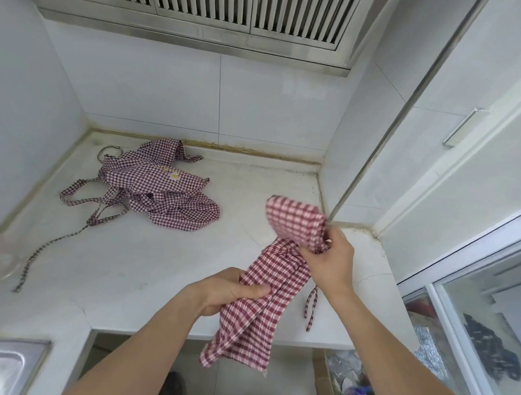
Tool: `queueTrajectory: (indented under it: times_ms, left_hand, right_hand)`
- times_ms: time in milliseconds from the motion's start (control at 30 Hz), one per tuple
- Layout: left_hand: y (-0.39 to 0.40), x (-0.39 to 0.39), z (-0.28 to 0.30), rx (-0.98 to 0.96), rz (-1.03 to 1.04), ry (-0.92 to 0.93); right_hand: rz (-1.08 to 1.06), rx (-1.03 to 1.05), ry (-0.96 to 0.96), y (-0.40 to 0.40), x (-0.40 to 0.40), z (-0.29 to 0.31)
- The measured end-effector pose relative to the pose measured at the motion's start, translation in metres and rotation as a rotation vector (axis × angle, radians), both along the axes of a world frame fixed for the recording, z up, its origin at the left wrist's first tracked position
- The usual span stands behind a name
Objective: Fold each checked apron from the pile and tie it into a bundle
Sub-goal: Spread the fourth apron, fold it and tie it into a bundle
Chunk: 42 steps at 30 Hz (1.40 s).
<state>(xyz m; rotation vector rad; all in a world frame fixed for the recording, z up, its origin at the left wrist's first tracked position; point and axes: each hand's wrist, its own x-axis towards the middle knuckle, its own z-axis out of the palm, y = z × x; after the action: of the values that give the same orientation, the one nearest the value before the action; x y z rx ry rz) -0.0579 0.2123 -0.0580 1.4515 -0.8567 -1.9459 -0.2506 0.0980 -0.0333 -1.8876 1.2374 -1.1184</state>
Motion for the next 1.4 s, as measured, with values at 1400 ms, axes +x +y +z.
queueTrajectory:
  times_ms: [1400]
  left_hand:
    - [0.014, 0.086, -0.088, 0.232, 0.843, 0.051]
  right_hand:
    - [-0.598, 1.211, -0.311, 0.008, -0.032, -0.133]
